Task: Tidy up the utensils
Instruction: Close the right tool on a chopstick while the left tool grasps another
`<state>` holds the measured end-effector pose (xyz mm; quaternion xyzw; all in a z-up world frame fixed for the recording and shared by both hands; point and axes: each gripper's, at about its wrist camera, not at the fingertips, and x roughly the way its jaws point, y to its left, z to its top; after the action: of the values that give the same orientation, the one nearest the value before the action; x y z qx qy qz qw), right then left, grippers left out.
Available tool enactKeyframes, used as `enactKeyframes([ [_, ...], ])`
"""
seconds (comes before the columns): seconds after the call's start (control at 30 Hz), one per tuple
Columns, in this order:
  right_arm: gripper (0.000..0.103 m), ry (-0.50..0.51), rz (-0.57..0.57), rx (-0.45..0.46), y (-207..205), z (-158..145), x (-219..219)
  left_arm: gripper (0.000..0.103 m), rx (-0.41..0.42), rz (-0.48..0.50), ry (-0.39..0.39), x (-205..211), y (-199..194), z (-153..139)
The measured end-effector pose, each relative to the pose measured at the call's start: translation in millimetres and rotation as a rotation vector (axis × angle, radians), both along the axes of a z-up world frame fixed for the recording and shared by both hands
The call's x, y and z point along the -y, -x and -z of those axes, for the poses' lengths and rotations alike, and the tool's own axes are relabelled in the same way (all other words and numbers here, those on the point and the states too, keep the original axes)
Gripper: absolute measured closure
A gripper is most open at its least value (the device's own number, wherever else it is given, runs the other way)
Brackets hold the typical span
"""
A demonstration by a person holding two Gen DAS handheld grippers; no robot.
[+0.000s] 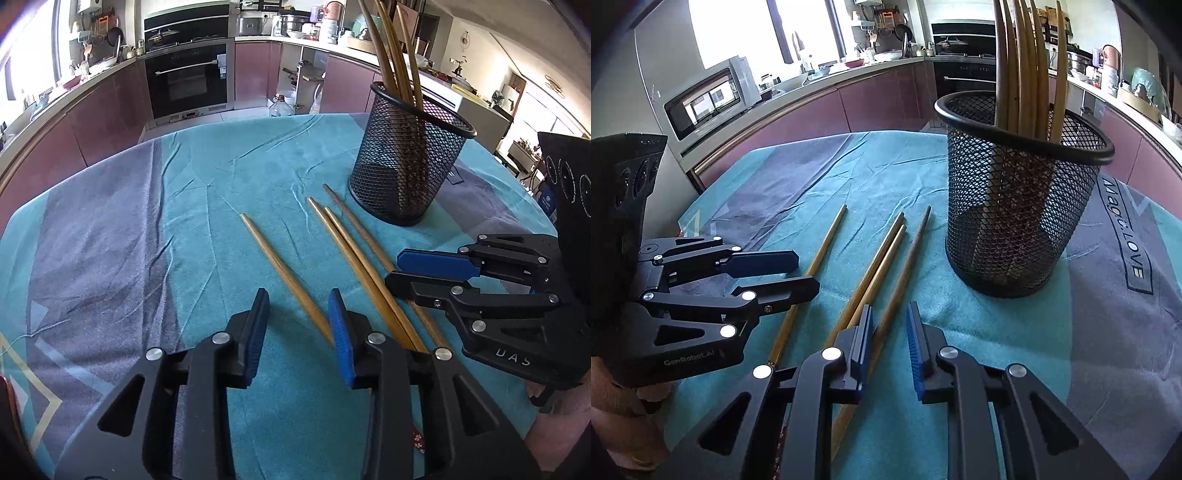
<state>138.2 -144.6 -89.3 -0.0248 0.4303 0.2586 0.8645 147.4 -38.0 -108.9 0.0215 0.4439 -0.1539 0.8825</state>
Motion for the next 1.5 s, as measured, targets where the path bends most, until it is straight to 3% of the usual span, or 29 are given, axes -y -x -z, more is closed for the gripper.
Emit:
enactKeyframes([
  [0.17,0.087,-0.008,0.007,-0.004,-7,1,-2,0.072,0.001,-0.008,0.01,2,-7,1],
  [0.3,0.093,-0.023,0.018,-0.012,-10,1,1,0.086,-0.003,-0.028,0.018,3,-10,1],
  [0.5,0.096,-0.05,0.027,-0.025,-9,2,8,0.09,-0.01,-0.044,0.045,0,-6,2],
  [0.63,0.097,-0.049,0.022,-0.028,-6,1,9,0.091,-0.014,-0.042,0.045,-1,-3,1],
  [0.73,0.097,-0.034,0.016,-0.029,-6,1,9,0.082,-0.017,-0.046,0.035,-1,-3,3],
  [0.97,0.097,0.011,0.015,0.002,-10,1,-1,0.082,0.001,-0.049,0.0,6,-9,3],
  [1.2,0.098,-0.015,0.025,0.013,-6,-3,6,0.093,0.0,-0.075,0.017,3,-8,2],
  [1.5,0.098,-0.109,-0.002,0.048,11,-26,22,0.096,0.02,-0.067,0.076,-8,4,-14],
])
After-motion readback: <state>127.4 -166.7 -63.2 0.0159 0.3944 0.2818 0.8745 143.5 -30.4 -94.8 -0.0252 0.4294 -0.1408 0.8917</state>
